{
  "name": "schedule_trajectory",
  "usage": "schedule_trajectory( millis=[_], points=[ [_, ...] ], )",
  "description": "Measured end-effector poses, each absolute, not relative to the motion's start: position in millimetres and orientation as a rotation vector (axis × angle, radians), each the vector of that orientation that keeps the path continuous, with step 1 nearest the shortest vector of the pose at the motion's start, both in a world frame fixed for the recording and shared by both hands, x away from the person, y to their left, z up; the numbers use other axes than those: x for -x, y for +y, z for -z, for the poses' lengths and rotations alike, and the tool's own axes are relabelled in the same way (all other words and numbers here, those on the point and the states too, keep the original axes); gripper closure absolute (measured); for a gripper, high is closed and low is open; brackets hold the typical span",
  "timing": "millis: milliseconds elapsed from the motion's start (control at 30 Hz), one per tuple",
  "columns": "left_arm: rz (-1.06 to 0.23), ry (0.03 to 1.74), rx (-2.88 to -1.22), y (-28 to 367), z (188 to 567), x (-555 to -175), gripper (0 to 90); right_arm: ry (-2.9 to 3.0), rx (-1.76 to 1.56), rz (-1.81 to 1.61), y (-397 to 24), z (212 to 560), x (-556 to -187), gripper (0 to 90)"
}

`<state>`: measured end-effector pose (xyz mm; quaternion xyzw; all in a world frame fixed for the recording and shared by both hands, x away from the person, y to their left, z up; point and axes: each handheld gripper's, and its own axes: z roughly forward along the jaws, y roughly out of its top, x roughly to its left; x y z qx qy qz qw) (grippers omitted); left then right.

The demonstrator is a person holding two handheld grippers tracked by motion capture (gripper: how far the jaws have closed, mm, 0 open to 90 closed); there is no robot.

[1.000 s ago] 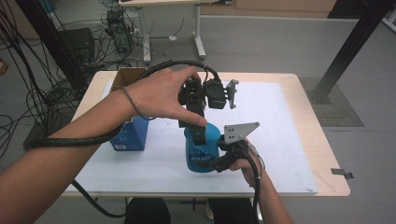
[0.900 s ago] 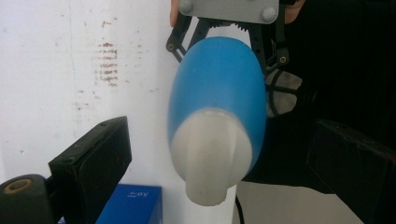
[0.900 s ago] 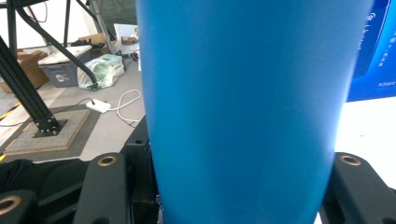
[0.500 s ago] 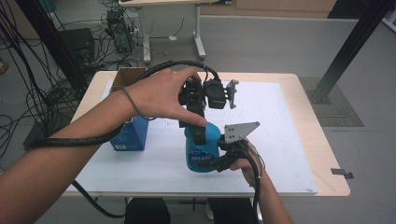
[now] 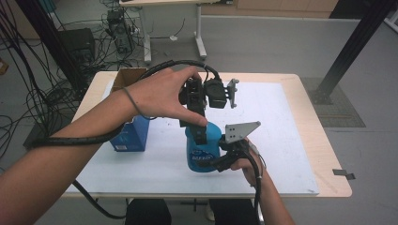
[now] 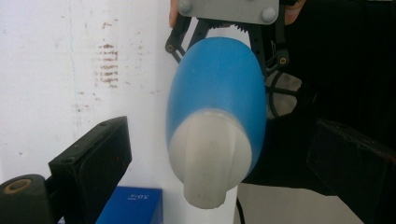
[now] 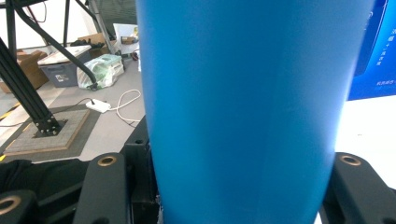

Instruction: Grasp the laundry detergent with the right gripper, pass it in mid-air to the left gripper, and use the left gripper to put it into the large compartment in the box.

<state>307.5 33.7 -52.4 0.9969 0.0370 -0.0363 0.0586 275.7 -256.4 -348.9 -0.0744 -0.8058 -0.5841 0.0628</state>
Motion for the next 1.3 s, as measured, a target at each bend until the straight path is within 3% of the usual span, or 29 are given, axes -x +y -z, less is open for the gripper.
schedule_trajectory(
  millis=[1300],
  points=[
    [0.084, 0.123, -3.021, 35.2, 52.8, -308.9, 5.0, -2.432, 0.212, 1.767, -252.1, 345.3, -280.2, 41.7]
  ],
)
